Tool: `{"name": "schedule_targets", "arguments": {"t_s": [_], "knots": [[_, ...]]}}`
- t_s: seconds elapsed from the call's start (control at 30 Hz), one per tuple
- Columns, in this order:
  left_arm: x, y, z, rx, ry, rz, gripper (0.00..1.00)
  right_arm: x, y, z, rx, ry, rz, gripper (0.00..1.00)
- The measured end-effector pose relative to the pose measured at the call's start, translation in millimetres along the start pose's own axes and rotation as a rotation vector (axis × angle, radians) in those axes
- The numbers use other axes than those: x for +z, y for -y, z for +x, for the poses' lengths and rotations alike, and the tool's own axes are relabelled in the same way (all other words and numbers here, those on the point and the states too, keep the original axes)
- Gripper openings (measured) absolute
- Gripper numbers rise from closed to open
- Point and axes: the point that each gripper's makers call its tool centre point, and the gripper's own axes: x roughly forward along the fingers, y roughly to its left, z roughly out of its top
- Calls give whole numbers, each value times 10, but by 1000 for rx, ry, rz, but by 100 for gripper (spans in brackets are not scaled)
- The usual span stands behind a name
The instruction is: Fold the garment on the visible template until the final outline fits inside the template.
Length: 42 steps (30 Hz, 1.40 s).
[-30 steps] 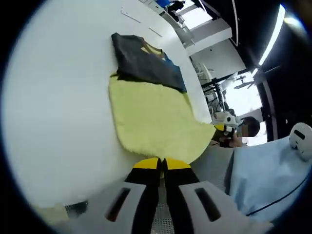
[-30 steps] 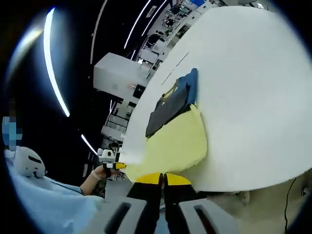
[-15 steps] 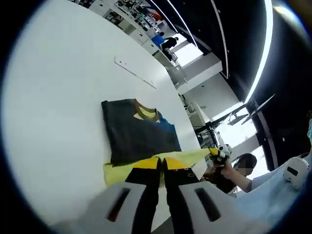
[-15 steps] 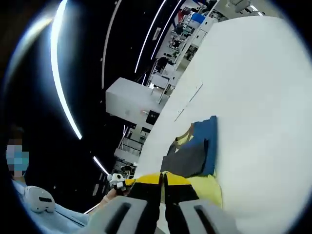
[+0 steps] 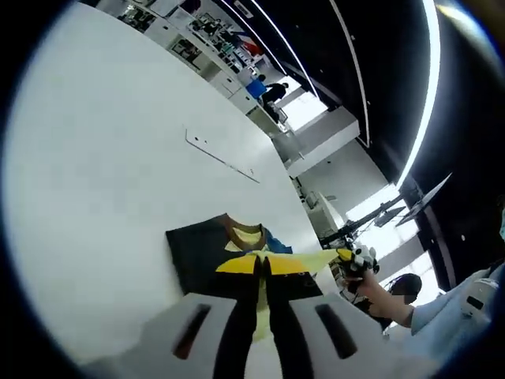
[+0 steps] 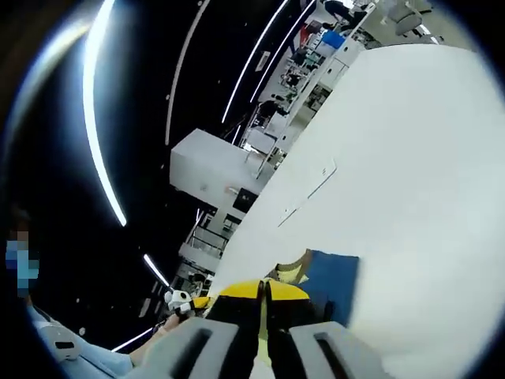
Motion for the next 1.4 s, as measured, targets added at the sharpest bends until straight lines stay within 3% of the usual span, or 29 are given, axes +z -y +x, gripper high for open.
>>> {"name": "schedule_targets", "arguments": {"t_s": [0.13, 0.27, 0.37, 0.47, 0.67, 1.4], "knots": [[71, -96, 96, 16, 22, -11, 0, 141, 121, 126, -18, 15, -13, 0], [91, -209, 181, 42, 24, -4, 0, 188, 269, 247, -59, -7, -67, 0], [80, -322, 259, 69, 22, -8, 0, 214, 397, 344, -76, -7, -60, 0], [55, -429, 339, 90, 15, -8, 0, 162, 571, 397, -133, -17, -55, 0], [16, -615, 424, 137, -1, -4, 0, 113, 806, 430, -182, -28, -52, 0], [-188, -868, 530, 232, -59, 25, 0, -89, 1124, 459, -274, -64, -47, 0]]}}
